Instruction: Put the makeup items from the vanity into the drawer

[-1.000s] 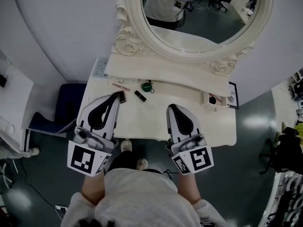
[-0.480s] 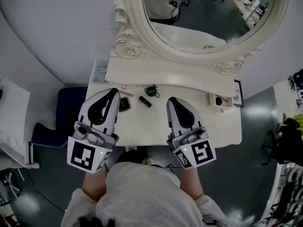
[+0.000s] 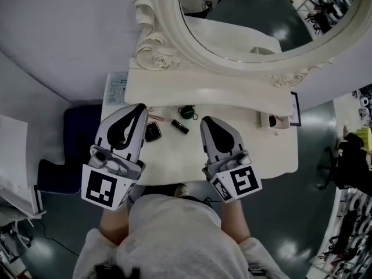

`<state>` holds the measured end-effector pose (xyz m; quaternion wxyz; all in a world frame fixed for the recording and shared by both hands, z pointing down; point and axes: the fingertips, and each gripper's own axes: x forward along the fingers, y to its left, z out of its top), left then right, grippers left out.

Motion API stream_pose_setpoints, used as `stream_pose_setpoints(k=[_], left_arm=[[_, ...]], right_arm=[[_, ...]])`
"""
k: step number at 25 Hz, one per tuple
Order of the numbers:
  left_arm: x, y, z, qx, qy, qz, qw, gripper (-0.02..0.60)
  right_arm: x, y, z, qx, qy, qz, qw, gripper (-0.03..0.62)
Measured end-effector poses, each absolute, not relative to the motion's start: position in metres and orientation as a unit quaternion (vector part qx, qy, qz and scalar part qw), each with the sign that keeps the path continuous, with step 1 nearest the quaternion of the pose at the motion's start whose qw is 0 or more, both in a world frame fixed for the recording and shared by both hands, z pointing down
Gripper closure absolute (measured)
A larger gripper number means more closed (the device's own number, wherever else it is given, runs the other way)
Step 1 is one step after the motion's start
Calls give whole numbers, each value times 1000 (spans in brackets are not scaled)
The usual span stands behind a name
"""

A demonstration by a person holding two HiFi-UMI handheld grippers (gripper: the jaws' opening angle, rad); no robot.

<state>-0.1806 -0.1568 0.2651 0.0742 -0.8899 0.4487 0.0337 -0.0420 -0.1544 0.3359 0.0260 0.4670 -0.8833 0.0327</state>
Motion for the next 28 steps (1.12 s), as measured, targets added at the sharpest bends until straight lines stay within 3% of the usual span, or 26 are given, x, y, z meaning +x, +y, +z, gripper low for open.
stream_pose_setpoints(k=[28], left_arm=[[-197,-196,347,-907,422,11,8,566]], right_arm=[[-71,-157,514,394,-872,166,239,568]])
